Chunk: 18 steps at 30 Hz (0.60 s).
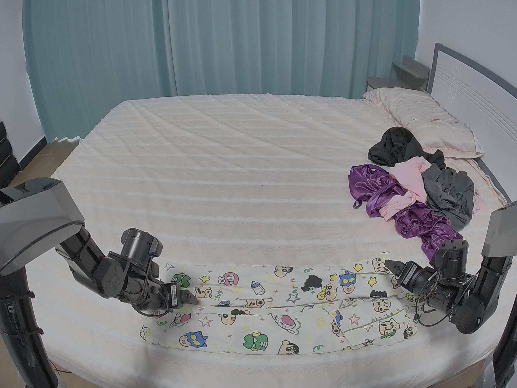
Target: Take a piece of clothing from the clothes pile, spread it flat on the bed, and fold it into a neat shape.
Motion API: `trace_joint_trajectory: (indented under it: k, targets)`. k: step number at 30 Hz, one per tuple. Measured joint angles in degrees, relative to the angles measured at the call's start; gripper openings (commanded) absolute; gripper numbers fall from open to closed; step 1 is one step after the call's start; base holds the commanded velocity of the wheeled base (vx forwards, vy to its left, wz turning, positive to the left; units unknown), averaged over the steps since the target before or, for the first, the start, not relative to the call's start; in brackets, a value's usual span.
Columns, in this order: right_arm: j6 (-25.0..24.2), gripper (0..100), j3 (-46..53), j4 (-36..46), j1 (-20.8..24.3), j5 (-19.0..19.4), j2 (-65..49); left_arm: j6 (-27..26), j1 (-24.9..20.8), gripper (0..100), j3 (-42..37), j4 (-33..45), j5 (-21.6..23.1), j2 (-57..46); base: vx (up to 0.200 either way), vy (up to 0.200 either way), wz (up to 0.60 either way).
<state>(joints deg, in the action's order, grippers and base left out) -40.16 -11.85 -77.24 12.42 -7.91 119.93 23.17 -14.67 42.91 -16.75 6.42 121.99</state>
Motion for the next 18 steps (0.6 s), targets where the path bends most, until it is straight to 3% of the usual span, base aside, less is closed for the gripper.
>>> trace_joint_trajectory:
  k: [4,12,18]
  targets:
    - [-0.02,100,0.00,0.00,0.04,0.00,0.05,-0.49,1.08,100,-0.46,0.15,0.06,-1.93,0.000,0.000,0.00]
    - [0.01,100,0.00,0.00,0.13,0.00,0.07,-6.64,3.54,100,-2.80,-0.22,0.52,-4.27,0.000,0.000,0.00]
    - [0.00,100,0.00,0.00,0.11,0.00,0.07,-6.90,4.22,100,-3.52,-0.90,3.01,-4.11,0.000,0.000,0.00]
